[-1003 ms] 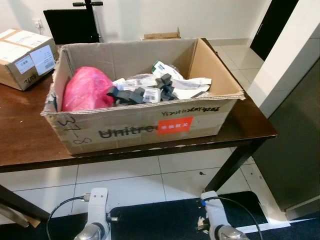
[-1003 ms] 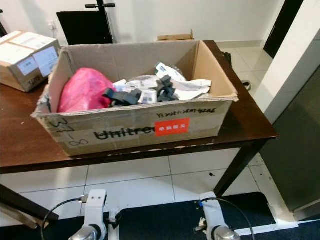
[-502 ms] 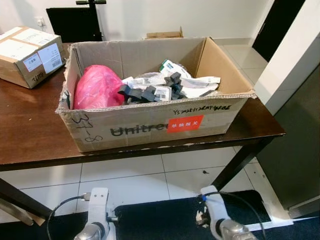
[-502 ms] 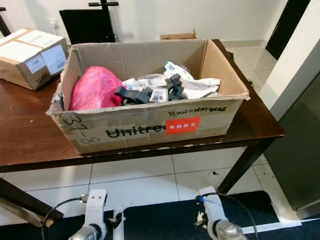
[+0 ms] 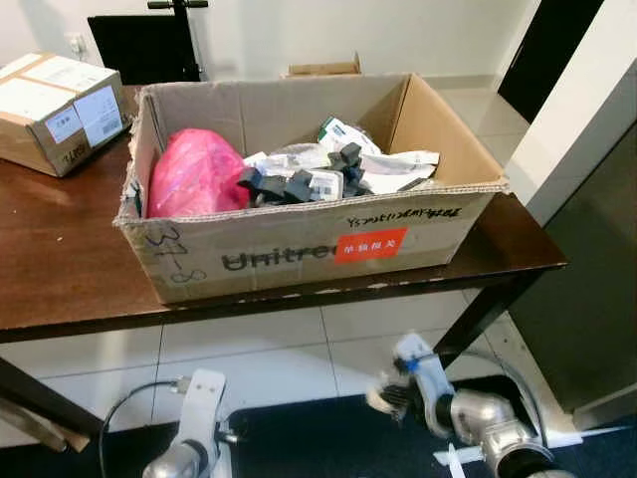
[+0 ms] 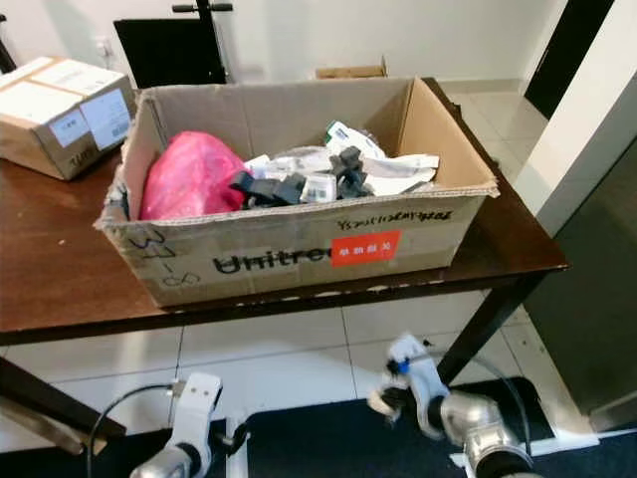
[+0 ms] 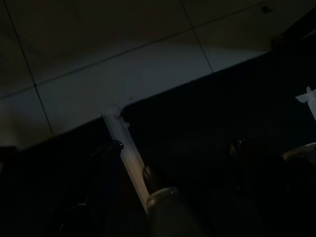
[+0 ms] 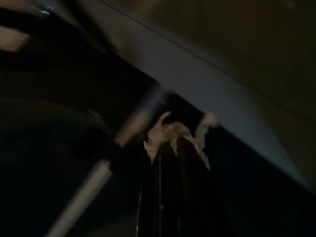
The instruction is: Picking trash to rubbish bin
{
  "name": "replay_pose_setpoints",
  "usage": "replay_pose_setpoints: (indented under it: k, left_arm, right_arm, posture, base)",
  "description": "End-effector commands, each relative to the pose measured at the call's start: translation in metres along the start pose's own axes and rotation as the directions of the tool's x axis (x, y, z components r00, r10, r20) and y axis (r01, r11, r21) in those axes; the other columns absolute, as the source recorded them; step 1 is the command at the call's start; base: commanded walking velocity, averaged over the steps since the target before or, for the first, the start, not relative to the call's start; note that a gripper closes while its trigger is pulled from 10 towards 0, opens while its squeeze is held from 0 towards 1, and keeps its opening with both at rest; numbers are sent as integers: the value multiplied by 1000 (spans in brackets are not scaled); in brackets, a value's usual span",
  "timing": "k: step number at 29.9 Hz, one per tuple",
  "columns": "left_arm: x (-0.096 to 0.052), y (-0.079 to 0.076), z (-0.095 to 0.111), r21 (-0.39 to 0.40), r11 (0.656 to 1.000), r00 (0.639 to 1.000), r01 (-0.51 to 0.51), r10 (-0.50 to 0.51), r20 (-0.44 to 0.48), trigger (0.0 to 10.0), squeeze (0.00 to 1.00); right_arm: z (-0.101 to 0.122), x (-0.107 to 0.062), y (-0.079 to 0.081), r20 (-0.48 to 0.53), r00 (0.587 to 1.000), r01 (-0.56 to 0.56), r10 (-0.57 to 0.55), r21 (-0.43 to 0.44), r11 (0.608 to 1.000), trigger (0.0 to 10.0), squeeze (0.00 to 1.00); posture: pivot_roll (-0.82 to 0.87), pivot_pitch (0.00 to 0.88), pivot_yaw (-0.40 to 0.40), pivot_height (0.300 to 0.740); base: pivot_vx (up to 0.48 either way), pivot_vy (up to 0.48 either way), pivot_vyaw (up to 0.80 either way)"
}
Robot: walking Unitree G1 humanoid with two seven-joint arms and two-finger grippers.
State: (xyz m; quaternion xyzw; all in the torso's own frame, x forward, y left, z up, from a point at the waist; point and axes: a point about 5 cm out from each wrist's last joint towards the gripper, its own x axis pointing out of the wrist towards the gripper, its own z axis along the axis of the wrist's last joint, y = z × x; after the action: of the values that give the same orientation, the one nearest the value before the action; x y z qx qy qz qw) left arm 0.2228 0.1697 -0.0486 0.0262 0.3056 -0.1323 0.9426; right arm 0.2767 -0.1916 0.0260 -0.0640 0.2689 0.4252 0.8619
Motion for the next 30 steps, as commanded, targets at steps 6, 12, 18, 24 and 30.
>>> replay_pose_setpoints:
  k: [6,12,18,24,30]
  left_arm:
    - [-11,10,-8,57,997,999,53,-52,-2,10000,0]
    - [-16,5,-3,129,980,986,155,-160,34,10000,0]
    - [-28,-8,13,225,907,919,356,-383,88,10000,0]
    - [-43,-15,61,215,853,824,475,-517,230,10000,0]
    - [-57,-32,102,305,774,719,555,-631,291,10000,0]
  right_arm:
    - [66,-20,18,148,931,-329,335,-63,942,10000,0]
    - [130,-42,49,252,773,-548,582,-196,813,10000,0]
    - [152,-58,77,217,671,-657,709,-269,704,10000,0]
    - [215,-66,57,541,626,-498,561,-276,822,10000,0]
    - [274,-85,37,775,497,-395,391,-199,897,10000,0]
  posture:
    - [-38,148,-3,740]
    - [-33,148,-6,740]
    - [-34,148,-6,740]
    - [-28,149,-6,740]
    - [-24,148,-3,740]
  base:
    - [0,0,0]
    - [0,0,0]
    - [0,0,0]
    - [0,0,0]
    - [0,0,0]
